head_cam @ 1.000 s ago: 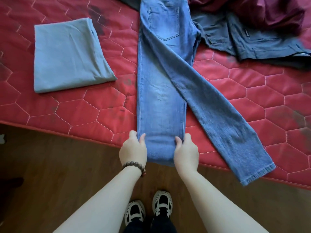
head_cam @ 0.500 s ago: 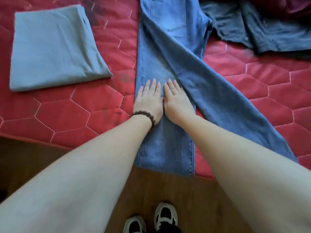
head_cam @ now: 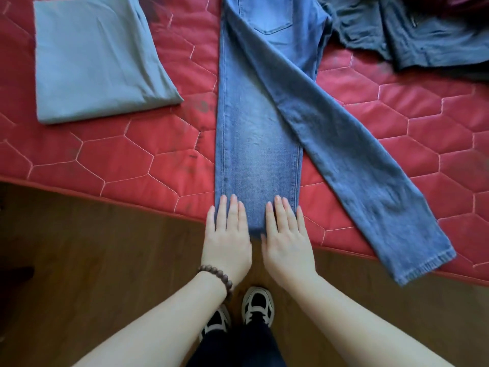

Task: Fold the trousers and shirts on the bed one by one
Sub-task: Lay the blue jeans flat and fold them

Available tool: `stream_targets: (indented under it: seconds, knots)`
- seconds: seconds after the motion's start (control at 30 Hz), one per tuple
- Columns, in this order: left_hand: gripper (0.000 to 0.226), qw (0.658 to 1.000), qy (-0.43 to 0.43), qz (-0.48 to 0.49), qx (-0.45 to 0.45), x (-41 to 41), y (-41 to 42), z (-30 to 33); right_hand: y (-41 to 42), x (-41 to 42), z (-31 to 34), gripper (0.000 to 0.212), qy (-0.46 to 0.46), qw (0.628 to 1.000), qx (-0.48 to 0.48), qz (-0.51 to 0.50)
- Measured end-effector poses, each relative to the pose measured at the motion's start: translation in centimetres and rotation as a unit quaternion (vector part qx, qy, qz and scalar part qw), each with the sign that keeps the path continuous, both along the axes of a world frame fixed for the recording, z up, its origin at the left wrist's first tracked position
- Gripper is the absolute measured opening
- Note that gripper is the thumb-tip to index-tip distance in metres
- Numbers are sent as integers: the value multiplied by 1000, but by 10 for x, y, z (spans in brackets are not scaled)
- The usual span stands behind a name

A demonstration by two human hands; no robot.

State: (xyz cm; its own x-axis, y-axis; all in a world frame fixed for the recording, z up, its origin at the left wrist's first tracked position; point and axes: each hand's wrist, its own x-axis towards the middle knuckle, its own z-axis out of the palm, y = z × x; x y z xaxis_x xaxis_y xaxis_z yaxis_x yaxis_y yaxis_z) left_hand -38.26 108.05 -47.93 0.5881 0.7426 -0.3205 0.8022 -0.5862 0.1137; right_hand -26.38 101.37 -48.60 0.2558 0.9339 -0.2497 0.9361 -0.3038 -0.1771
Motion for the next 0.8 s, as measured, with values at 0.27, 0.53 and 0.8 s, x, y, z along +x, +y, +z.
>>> stream_targets:
  seconds: [0.27, 0.53, 0.8]
  knots:
    - [61, 1000, 4, -1, 11, 24, 28, -24, 29, 14, -11, 56, 17, 1000, 19, -1]
    - [69, 1000, -17, 2, -10, 20, -6, 0, -6, 75, 14, 47, -48, 984, 99, -140]
    - [31, 919, -310, 138, -199, 74, -6, 31, 12, 122, 35, 14, 1, 968, 18, -249]
